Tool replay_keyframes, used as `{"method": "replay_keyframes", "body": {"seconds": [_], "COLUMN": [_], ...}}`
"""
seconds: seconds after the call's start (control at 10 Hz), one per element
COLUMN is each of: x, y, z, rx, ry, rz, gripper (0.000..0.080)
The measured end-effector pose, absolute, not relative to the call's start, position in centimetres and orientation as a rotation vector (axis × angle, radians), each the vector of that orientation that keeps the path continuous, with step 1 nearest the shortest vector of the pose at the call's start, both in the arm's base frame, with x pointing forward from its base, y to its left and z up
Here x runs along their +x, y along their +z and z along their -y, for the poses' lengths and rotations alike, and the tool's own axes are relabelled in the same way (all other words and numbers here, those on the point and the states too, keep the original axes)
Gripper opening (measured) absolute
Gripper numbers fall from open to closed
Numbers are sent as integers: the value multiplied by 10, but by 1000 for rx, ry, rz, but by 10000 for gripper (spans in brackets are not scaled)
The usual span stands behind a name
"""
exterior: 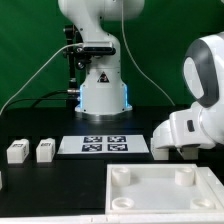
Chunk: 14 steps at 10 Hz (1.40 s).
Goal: Assemble one leg
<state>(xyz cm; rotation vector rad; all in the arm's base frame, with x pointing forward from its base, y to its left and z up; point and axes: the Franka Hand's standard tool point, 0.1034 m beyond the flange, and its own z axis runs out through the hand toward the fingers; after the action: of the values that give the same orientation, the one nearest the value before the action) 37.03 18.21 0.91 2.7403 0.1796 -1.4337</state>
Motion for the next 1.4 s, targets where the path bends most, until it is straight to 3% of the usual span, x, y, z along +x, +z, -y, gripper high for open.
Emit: {"method": "replay_keyframes", "body": {"seconds": [0.1,0.9,1.0,1.4], "x": [370,373,384,446], "y": [9,11,18,83], "z": [-182,-180,-173,-150], "rx": [2740,2745,2758,2895], "ry": [-1434,-1441,-1447,-1285], "rz": [-180,-199,-219,-224], "gripper": [286,287,287,288]}}
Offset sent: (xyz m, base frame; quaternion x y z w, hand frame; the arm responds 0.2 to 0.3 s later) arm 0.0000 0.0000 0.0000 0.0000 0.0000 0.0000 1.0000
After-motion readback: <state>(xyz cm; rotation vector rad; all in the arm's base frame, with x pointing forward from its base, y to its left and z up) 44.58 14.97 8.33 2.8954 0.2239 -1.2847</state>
